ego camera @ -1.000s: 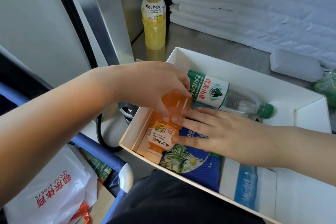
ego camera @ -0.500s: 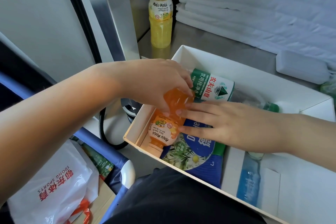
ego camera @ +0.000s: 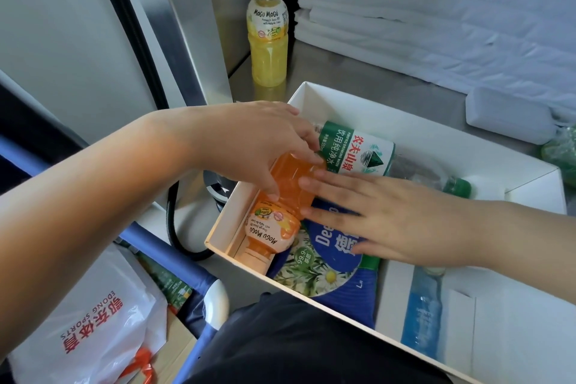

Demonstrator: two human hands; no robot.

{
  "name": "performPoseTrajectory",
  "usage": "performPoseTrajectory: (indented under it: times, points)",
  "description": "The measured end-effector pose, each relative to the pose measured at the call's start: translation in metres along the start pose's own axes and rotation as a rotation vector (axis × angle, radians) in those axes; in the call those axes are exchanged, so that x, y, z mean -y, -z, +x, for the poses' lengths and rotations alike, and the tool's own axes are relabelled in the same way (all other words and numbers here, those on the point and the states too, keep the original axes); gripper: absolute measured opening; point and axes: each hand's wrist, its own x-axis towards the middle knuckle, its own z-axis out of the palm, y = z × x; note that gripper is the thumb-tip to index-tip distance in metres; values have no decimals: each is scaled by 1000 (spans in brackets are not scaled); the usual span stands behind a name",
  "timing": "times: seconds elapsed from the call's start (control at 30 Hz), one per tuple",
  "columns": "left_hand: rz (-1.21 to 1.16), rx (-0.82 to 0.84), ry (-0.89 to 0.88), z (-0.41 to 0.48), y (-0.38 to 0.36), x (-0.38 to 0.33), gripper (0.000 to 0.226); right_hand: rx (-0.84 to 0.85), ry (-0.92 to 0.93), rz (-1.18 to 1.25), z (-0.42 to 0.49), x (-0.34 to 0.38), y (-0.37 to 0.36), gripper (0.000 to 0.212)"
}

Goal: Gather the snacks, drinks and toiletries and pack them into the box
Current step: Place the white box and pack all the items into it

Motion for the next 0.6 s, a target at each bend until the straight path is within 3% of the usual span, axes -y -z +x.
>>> performPoseTrajectory:
  times: [0.2, 0.33, 0.47, 0.6]
  points:
    - [-19, 13, 13, 0, 1, -3, 72, 46, -27, -24, 2, -6, -5, 77]
    - [-64, 9, 36, -3, -3, -3, 74, 16, -9, 27, -1, -13, 7, 53]
    - [-149, -66, 101, -10, -11, -3, 89, -187, -199, 44, -7, -34, 28, 32]
    - [-231, -308, 237, -3, -16, -4, 82, -308, -408, 95, 5, -63, 37, 30]
